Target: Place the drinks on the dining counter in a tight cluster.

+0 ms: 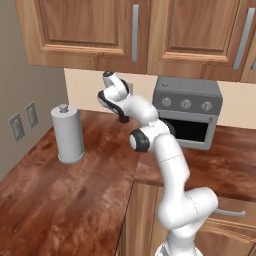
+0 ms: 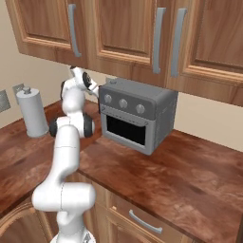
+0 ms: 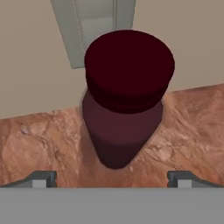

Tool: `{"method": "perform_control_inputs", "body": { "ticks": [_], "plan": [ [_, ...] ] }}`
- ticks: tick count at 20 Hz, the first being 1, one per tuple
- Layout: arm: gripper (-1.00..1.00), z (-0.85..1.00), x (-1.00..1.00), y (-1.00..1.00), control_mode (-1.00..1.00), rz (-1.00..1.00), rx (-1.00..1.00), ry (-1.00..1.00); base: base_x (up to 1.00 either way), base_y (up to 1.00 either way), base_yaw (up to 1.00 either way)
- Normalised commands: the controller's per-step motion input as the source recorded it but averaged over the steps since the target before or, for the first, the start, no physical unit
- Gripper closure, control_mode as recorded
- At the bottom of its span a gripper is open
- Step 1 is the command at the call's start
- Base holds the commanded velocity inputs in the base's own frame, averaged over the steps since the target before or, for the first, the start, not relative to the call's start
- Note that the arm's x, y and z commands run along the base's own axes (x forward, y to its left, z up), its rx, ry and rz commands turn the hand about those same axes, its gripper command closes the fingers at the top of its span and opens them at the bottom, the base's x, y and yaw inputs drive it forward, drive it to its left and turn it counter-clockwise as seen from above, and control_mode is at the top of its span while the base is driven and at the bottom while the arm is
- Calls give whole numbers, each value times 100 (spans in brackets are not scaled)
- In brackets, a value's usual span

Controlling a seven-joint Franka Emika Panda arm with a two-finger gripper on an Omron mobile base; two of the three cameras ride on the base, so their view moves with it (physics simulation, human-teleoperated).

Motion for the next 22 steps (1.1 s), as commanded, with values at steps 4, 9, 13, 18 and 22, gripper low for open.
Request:
{"method": "perform_control_inputs", "body": {
  "ticks": [4,9,13,18,22],
  "plan": [
    [-100,-3,21,0,-100,0,-2,0,0,0,0],
    [-100,-2,3,0,-100,0,-1,0,0,0,0],
    [-100,0,3,-1,-100,0,-1,0,0,0,0],
    [-100,0,4,-9,-100,0,-1,0,0,0,0],
    [-100,0,0,-10,-100,0,0,0,0,0,0]
  ]
}}
